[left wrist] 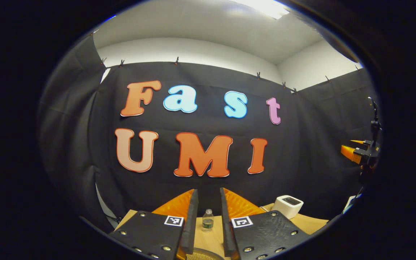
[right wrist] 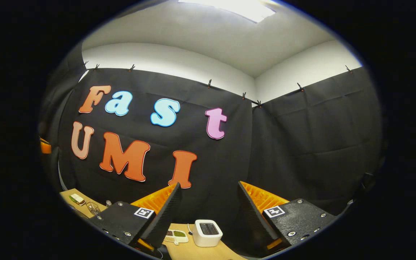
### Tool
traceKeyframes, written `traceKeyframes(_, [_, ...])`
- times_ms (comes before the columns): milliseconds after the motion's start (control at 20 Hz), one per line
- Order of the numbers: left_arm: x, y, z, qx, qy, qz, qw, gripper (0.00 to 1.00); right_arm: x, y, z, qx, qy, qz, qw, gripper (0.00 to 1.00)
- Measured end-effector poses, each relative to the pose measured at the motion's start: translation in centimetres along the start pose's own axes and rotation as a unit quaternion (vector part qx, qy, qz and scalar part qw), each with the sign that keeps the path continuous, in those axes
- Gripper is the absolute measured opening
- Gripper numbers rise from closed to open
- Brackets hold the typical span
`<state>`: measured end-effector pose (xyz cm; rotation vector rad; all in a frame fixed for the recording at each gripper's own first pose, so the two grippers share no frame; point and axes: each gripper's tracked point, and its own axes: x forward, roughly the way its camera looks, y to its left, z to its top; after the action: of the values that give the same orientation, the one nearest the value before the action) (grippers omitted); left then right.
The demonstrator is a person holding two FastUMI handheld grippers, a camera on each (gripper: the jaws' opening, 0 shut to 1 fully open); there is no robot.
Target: First push the handle of the pot to place it horizontally, then grasp the pot with both hands and set it on the induction cooktop.
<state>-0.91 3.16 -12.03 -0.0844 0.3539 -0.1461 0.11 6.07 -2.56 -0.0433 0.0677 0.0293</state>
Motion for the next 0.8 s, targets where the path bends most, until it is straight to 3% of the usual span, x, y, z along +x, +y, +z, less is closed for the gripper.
traceKeyframes(50, [0.2,-0.3,-1.1,0.003,0.017,-0.001,1.0,0.29,-0.1,-0.4,-0.1,0.0,0.002,-0.004,1.0,0.95])
traceKeyframes(100, [0.6,-0.6,-2.3,0.006,0.035,-0.008,0.999,0.06,-0.2,-0.9,-0.3,0.0,0.003,-0.008,1.0,0.95])
traceKeyframes(250, [1.4,-1.9,-6.0,0.005,0.092,-0.028,0.995,0.04,-0.7,-2.2,-0.6,-0.001,0.008,-0.02,1.0,0.95])
traceKeyframes(450, [0.8,-3.5,-12.1,0.007,0.188,-0.06,0.98,0.03,-0.9,-3.8,-0.9,-0.002,0.016,-0.039,0.999,0.95])
traceKeyframes(650, [-1.0,-4.3,-19.4,0.018,0.308,-0.078,0.948,0.03,-1.0,-5.2,-0.5,-0.006,0.014,-0.054,0.998,0.95])
traceKeyframes(800, [-3.1,-5.5,-24.3,-0.001,0.391,-0.099,0.915,0.03,-1.1,-5.6,-0.5,-0.006,0.014,-0.06,0.998,0.95])
